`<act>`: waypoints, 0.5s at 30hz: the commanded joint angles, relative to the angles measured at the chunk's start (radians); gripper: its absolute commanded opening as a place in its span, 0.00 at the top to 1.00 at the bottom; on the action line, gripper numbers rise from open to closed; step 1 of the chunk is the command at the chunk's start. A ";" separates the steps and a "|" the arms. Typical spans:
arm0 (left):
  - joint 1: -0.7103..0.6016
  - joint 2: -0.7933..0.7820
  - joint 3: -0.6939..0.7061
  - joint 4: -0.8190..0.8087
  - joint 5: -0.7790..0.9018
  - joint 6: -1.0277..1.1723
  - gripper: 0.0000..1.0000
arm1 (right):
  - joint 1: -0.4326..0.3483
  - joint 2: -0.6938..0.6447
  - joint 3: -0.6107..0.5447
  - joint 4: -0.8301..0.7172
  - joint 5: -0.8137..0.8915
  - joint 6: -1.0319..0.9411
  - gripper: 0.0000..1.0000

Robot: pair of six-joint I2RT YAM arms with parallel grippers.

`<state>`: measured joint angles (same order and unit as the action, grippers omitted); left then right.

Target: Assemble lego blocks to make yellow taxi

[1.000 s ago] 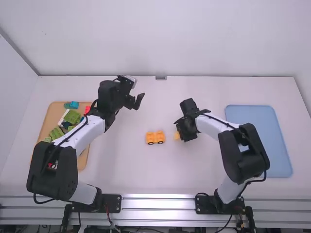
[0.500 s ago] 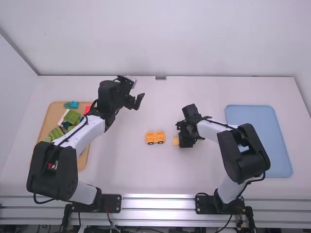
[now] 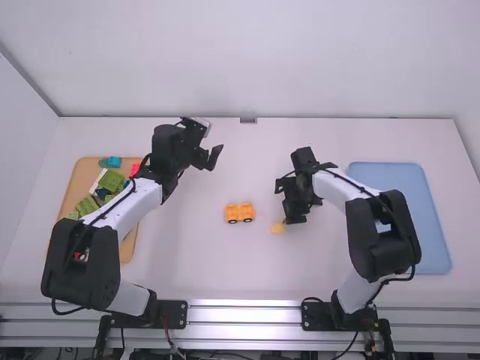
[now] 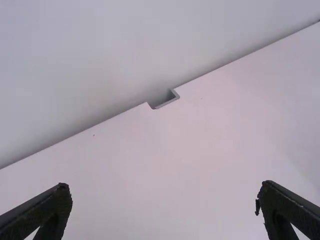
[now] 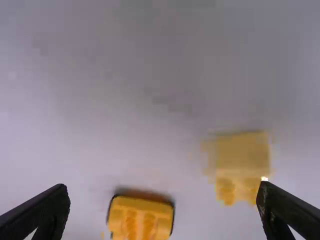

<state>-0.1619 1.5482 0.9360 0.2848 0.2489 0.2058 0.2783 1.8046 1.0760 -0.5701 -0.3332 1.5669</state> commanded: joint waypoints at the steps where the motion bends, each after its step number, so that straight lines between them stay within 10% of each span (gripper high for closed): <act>1: -0.001 -0.009 0.019 0.000 -0.003 0.000 0.01 | -0.013 0.008 0.080 -0.046 -0.010 -0.093 0.01; 5: -0.001 -0.009 0.019 -0.005 -0.003 0.000 0.01 | -0.025 0.008 0.136 -0.104 -0.004 -0.235 0.01; 15: -0.001 -0.021 0.019 -0.085 0.057 0.181 0.01 | -0.073 0.008 0.321 -0.291 -0.239 -1.609 0.01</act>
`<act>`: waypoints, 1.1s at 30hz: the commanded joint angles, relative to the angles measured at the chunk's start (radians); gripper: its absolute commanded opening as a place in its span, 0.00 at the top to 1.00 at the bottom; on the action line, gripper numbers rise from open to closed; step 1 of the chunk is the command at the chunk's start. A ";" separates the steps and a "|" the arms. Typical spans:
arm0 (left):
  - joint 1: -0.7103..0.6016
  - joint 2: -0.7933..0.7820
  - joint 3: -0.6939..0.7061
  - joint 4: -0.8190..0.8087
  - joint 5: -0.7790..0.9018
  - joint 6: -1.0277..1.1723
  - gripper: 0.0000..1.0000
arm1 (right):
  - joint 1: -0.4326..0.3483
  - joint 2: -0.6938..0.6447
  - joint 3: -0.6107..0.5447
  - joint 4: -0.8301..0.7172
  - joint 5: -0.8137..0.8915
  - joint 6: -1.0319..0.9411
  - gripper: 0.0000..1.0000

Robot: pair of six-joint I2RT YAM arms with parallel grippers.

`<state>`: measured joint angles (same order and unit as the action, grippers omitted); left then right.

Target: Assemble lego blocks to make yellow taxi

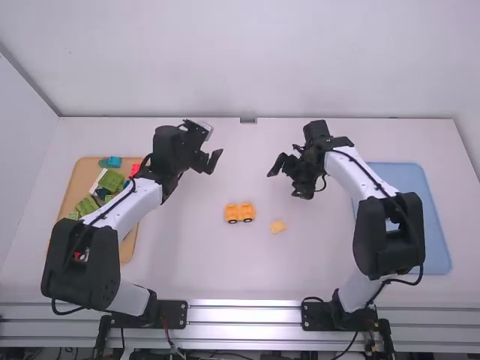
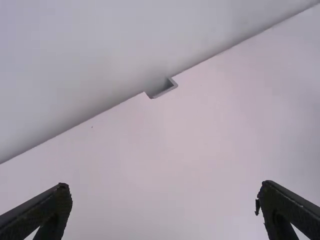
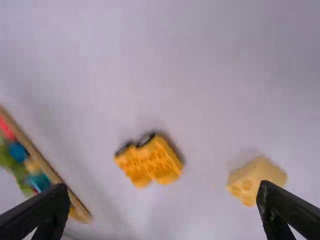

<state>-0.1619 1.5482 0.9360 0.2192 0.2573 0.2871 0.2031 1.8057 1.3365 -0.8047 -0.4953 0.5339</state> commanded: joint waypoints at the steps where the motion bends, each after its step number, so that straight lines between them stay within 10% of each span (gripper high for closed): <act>1: -0.001 -0.024 0.019 -0.034 0.081 0.121 0.01 | 0.007 0.006 0.067 -0.087 -0.064 -0.687 0.01; 4: 0.026 -0.043 0.019 -0.113 0.315 0.256 0.01 | 0.046 0.006 0.059 -0.174 0.024 -1.105 0.01; 14: 0.106 -0.047 0.019 -0.370 0.774 0.721 0.01 | 0.153 0.006 0.030 -0.033 0.360 -1.371 0.01; 27: 0.105 -0.040 0.018 -0.472 0.777 0.796 0.01 | 0.007 0.006 -0.155 -0.177 -0.285 -2.298 0.01; 33: 0.082 -0.010 0.018 -0.612 0.744 0.946 0.01 | -0.092 0.006 -0.307 -0.063 -0.393 -2.395 0.02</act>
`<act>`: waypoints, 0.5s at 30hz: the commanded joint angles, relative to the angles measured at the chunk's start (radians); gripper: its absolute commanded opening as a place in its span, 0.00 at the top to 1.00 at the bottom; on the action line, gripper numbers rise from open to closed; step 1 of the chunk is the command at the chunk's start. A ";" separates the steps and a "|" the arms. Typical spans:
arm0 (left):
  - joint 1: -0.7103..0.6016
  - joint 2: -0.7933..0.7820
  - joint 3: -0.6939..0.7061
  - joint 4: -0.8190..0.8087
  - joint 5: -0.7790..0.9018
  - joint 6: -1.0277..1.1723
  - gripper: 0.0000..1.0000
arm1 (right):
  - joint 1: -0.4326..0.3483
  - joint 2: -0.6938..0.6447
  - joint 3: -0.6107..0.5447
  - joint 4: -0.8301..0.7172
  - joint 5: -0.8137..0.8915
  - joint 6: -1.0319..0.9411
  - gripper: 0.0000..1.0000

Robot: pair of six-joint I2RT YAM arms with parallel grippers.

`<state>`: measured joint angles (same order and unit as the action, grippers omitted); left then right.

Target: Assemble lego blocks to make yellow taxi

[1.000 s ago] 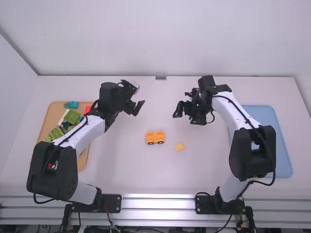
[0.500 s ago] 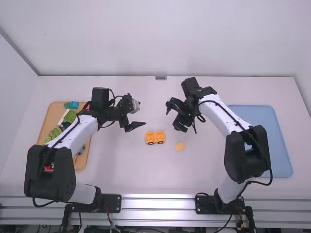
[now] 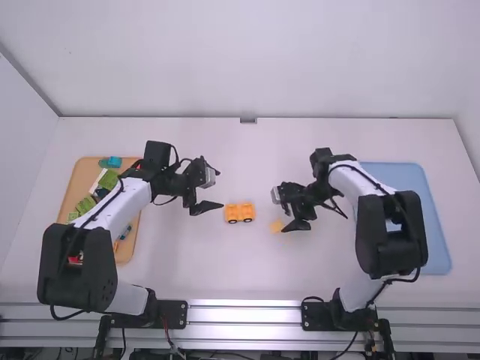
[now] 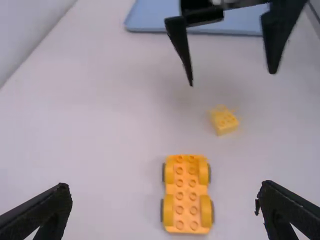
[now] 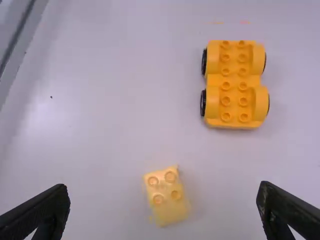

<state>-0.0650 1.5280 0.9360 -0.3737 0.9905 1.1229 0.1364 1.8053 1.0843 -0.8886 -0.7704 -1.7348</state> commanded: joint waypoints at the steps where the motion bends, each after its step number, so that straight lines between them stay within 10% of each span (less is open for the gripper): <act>1: -0.014 0.013 0.018 -0.019 0.013 0.113 0.01 | -0.030 0.007 -0.066 0.032 -0.121 -0.119 0.02; 15: -0.020 0.071 0.019 0.035 0.094 0.101 0.01 | -0.035 0.038 -0.293 0.506 -0.106 0.134 0.01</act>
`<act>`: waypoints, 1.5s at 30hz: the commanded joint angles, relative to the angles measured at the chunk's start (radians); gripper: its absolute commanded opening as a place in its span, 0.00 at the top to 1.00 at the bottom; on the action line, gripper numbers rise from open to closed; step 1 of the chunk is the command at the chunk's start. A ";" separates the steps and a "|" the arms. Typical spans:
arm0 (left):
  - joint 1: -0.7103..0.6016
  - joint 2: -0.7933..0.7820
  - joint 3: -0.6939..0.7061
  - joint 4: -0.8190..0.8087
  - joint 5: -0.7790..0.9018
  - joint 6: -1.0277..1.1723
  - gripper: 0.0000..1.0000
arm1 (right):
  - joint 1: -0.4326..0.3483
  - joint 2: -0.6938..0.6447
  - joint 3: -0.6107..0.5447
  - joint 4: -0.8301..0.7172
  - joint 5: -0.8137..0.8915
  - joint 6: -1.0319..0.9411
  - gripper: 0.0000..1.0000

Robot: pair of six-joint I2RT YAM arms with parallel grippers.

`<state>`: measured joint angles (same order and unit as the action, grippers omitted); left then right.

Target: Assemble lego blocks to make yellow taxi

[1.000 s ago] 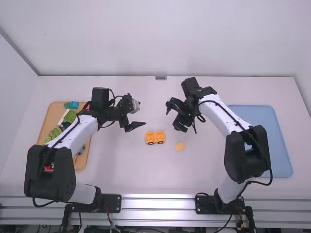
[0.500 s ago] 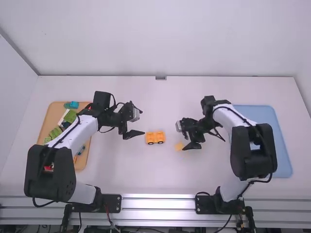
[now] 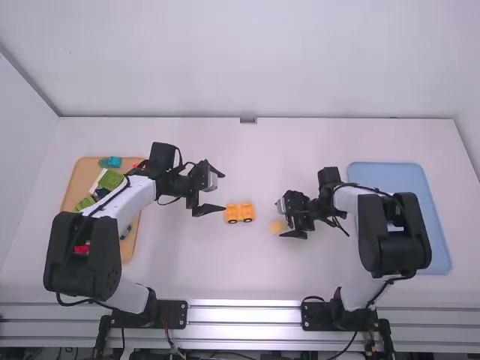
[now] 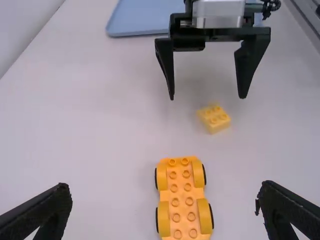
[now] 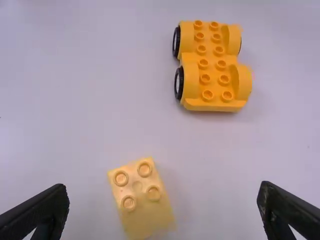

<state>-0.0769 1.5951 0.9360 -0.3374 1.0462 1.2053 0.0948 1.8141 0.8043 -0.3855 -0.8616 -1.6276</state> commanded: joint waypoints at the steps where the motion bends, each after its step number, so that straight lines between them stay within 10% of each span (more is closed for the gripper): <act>1: -0.011 0.004 0.019 -0.003 0.038 0.019 0.01 | 0.014 0.050 -0.013 0.016 -0.004 0.027 0.01; 14: -0.015 0.004 0.019 -0.010 0.039 0.015 0.01 | 0.028 0.224 0.129 -0.181 -0.006 -0.142 0.27; 32: -0.015 0.004 0.018 -0.010 0.038 0.015 0.01 | 0.003 0.225 0.072 -0.067 0.034 -0.048 0.53; 45: -0.015 0.004 0.018 -0.010 0.038 0.015 0.01 | 0.008 0.225 0.064 -0.064 0.025 -0.045 0.54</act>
<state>-0.0853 1.5951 0.9360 -0.3431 1.0473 1.2057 0.0856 2.0243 0.8825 -0.4458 -0.8619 -1.6779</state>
